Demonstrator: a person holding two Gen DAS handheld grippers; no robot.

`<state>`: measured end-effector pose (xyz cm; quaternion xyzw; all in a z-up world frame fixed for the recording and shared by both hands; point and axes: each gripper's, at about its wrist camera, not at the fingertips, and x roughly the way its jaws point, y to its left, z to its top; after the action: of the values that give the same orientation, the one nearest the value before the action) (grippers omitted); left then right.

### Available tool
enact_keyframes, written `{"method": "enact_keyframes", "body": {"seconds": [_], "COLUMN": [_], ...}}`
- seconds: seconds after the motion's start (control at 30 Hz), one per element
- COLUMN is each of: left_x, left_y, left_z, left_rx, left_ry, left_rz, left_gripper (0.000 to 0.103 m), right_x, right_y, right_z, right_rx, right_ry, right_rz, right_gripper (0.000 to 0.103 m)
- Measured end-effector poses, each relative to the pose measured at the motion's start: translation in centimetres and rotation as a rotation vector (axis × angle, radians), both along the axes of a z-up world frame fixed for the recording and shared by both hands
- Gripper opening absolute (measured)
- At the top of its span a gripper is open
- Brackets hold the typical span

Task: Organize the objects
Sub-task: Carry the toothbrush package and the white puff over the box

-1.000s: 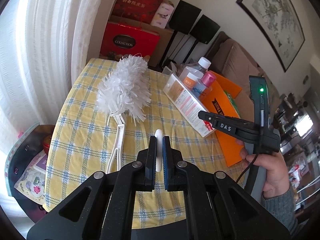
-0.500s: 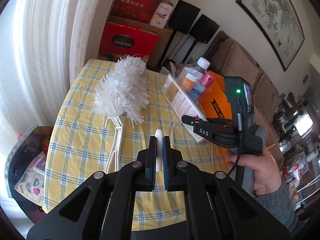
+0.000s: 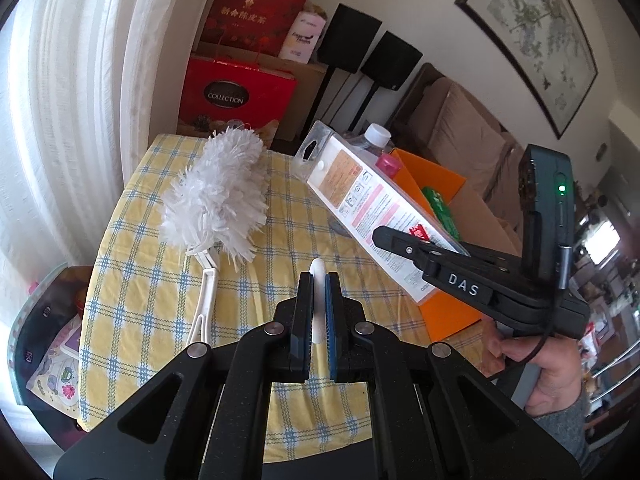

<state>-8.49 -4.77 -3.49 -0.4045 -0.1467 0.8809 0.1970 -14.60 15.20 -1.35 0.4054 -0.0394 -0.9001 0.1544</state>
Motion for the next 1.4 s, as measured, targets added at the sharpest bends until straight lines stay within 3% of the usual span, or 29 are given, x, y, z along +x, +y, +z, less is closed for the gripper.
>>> {"method": "enact_keyframes", "body": {"seconds": [0.3,0.7,0.9,1.1,1.17,1.23,1.4], "left_x": [-0.5,-2.0,-2.8,-3.4,-3.5,-3.7,-3.8], "left_y": [3.6,11.1,14.1,15.9,16.3,16.6,17.5], "left_z": [3.3,5.5,5.8,5.3,5.0,4.8,4.7], "left_rx": [0.009,0.064,0.059,0.038,0.031,0.026,0.013], "left_ry": [0.06,0.072,0.071,0.057,0.05,0.043,0.036], "left_rz": [-0.059,-0.195,-0.222,-0.234,-0.237,-0.243,-0.254], "left_gripper": [0.005,0.005,0.005,0.005,0.005,0.005,0.005], "right_x": [3.3,6.3,5.8,3.4,2.7,2.3,3.6], "right_y": [3.5,11.6,14.7,15.8,16.0,16.4,17.8], "right_z": [3.5,6.5,5.3,2.2,1.1,0.4,0.6], "right_rx": [-0.015,-0.041,-0.066,-0.142,-0.166,-0.193,-0.214], "right_ry": [0.061,0.13,0.105,0.037,0.014,-0.01,-0.004], "right_rz": [-0.054,-0.216,-0.32,-0.387,-0.39,-0.39,-0.391], "right_gripper": [0.004,0.004,0.004,0.006,0.009,0.023,0.032]}}
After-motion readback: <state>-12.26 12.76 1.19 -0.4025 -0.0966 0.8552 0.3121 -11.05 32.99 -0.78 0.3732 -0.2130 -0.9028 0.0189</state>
